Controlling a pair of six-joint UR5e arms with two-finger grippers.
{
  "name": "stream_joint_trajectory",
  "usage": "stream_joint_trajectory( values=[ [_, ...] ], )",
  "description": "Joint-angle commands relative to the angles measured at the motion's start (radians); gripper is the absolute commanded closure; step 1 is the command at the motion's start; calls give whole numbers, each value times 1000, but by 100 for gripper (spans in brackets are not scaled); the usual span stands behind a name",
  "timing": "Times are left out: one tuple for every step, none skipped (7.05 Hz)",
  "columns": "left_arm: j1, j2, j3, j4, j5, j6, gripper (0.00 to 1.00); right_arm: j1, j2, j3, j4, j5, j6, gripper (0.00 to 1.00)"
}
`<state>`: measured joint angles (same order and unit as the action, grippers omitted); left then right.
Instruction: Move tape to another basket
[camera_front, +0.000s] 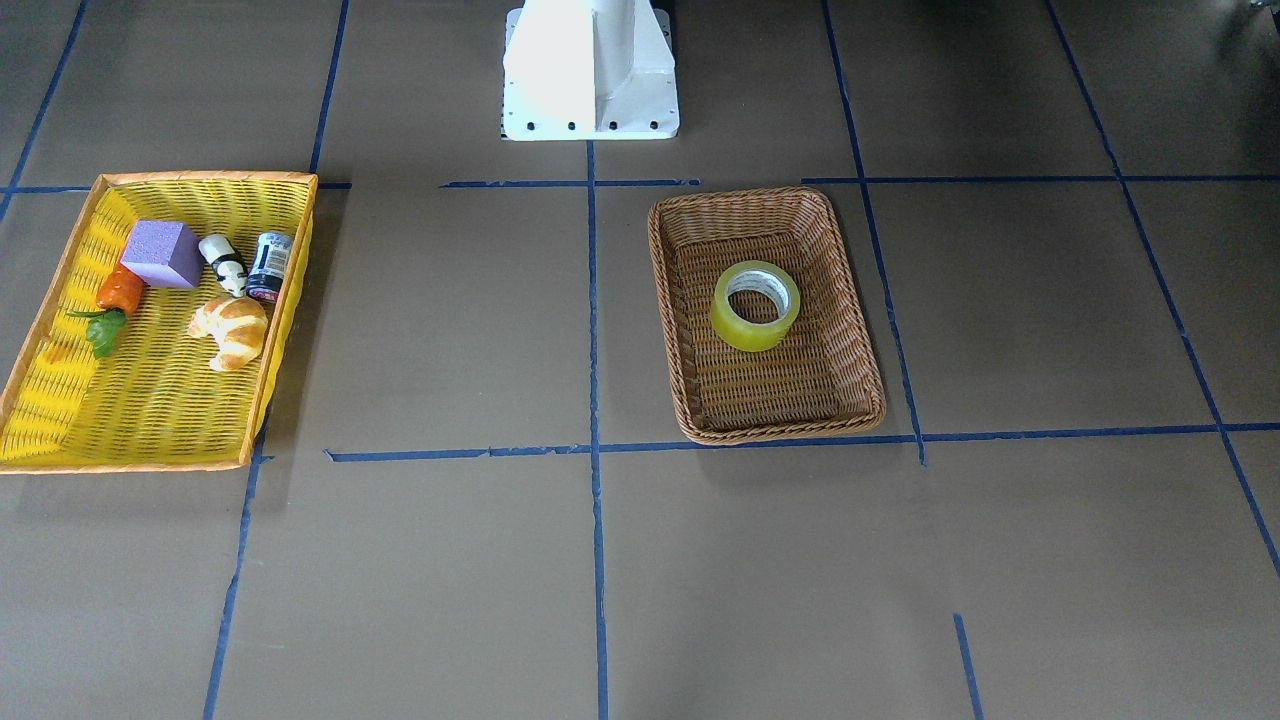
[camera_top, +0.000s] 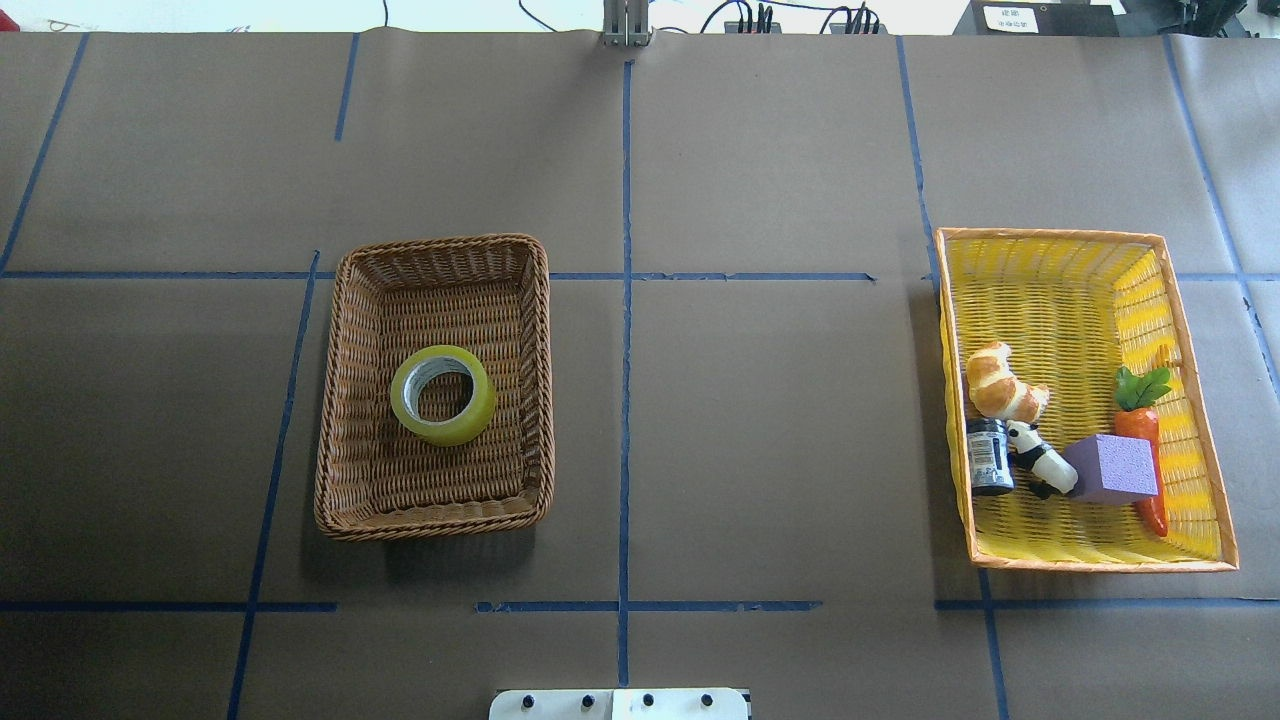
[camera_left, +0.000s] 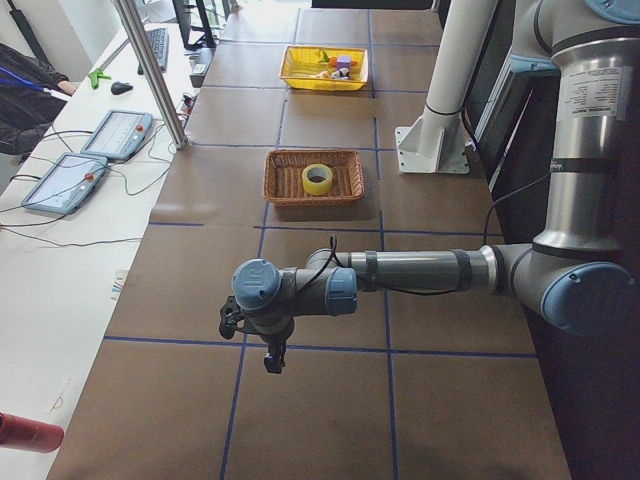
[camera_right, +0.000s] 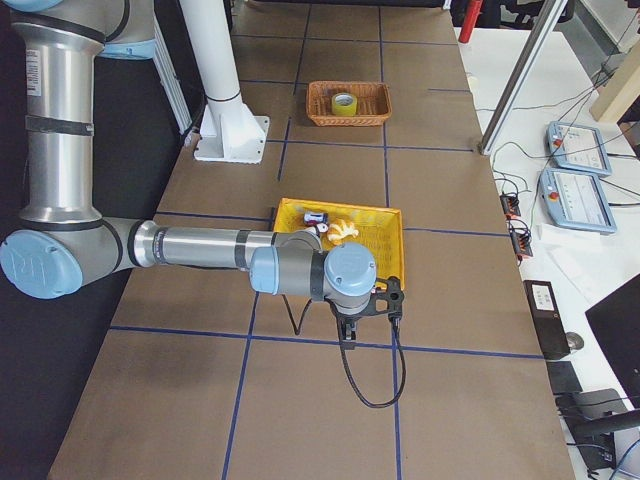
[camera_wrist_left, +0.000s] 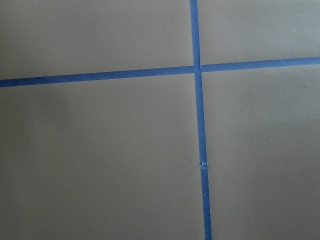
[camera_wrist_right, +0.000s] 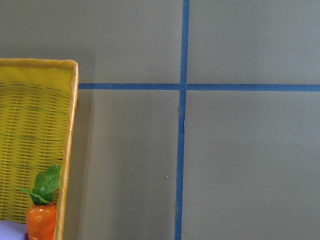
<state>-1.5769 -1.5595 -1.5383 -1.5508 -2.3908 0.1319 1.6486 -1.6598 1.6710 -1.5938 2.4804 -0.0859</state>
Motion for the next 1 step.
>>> stream_joint_trajectory(
  values=[
    [0,-2,0,-2,1,0,0,0,0,0,0,0,0,0]
  ],
)
